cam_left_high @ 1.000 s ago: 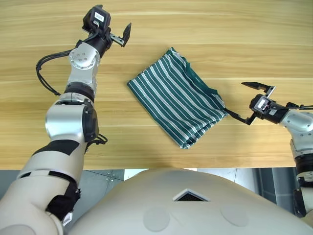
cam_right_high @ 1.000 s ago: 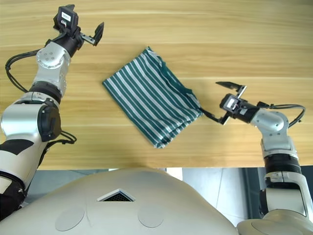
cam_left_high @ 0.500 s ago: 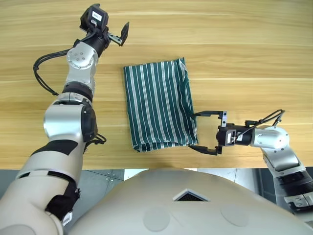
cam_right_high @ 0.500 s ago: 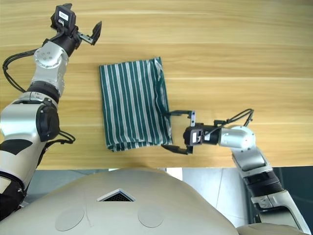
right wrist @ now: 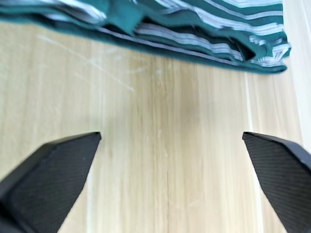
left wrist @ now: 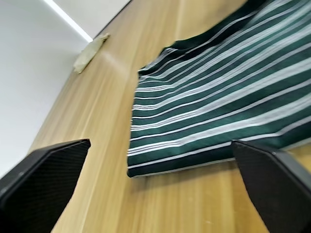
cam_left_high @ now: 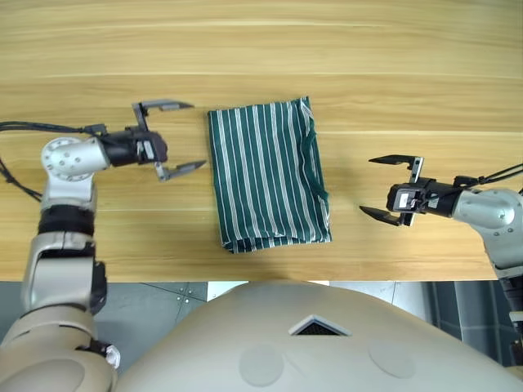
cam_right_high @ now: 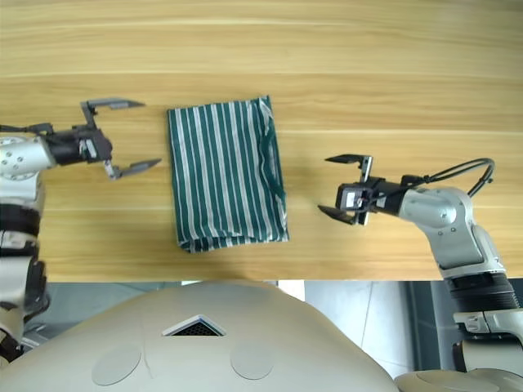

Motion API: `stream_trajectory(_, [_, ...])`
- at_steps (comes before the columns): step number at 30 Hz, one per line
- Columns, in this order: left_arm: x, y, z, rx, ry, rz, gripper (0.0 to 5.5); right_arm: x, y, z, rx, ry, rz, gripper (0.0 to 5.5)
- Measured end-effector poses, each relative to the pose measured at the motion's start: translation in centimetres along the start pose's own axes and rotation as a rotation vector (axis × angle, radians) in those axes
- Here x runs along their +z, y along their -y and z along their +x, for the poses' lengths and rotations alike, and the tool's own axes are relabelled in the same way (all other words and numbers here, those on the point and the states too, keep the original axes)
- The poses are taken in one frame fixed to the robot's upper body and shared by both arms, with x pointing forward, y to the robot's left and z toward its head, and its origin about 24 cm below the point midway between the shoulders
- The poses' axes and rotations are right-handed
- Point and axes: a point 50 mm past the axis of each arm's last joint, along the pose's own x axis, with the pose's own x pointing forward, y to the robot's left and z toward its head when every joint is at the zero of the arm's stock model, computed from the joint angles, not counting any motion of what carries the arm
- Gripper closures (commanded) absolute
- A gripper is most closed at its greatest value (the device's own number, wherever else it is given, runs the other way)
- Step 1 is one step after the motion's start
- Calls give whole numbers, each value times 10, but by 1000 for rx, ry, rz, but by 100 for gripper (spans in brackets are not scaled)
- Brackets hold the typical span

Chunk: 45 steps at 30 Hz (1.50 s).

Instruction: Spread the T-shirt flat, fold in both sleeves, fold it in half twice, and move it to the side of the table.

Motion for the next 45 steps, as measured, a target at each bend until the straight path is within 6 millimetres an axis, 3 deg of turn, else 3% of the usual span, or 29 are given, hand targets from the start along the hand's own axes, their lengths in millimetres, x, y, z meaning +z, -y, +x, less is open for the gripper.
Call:
stream_trajectory(3, [18, 33, -12, -186, -32, 22, 13, 7, -8, 7, 95, 20, -24, 10])
stream_trajectory(10, [38, 60, 3, -300, -36, 121, 13, 27, -21, 18, 202, 113, -58, 10])
stream_trajectory(25, [50, 80, 26, -382, 79, 134, 13, 49, -27, 25, 277, 223, -102, 10])
stream_trajectory(43, [50, 81, 33, -426, 119, 125, 13, 45, -26, 40, 329, 227, -107, 10])
stream_trajectory(45, [49, 80, 34, -429, 125, 128, 45, 45, -26, 41, 328, 228, -106, 45])
